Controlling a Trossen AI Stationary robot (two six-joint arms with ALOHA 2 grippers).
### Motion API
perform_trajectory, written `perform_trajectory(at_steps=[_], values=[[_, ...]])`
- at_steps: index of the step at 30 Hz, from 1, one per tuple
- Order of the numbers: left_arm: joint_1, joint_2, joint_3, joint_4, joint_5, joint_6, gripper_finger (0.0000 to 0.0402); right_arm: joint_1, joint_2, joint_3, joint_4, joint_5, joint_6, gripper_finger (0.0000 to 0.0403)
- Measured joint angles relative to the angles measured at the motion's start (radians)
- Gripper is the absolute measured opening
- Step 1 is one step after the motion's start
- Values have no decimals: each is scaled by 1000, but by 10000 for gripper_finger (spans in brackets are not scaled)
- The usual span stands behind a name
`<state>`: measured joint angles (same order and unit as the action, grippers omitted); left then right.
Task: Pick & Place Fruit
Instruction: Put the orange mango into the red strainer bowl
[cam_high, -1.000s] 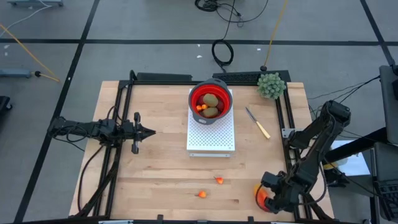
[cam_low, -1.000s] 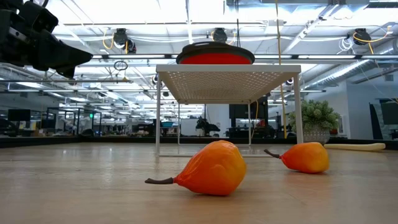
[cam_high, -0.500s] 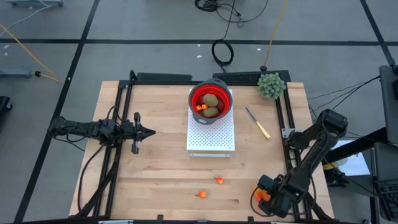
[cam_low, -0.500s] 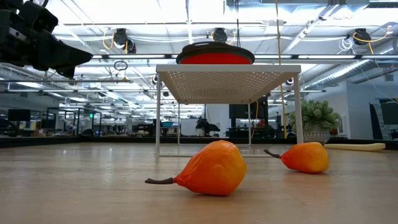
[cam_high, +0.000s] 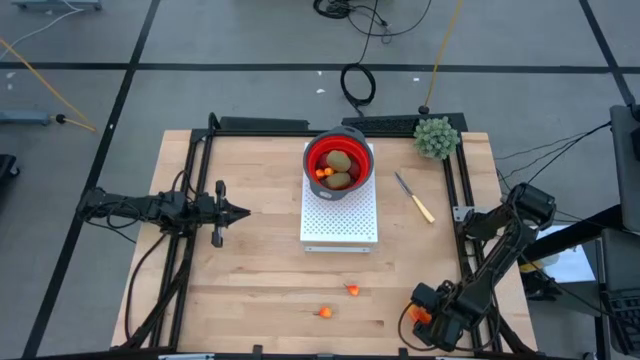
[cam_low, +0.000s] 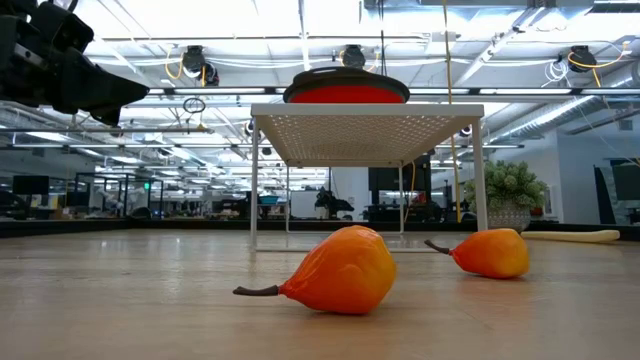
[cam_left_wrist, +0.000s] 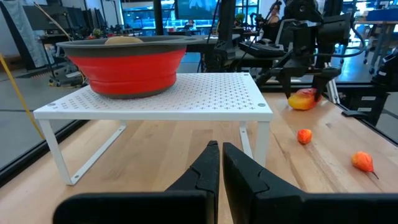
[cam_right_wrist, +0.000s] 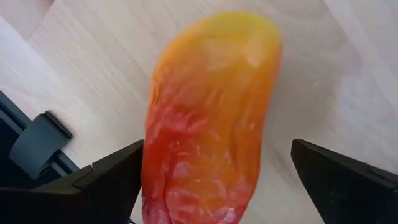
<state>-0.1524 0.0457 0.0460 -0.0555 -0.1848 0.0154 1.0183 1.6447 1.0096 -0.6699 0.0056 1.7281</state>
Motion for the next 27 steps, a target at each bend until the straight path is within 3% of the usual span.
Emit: perform_trajectory(at_steps=[7,27], values=[[0,0,0,0,0,-1,19,0,0,0,15,51,-12,389],[0,0,0,0,0,-1,19,0,0,0,15,48,-82,389]])
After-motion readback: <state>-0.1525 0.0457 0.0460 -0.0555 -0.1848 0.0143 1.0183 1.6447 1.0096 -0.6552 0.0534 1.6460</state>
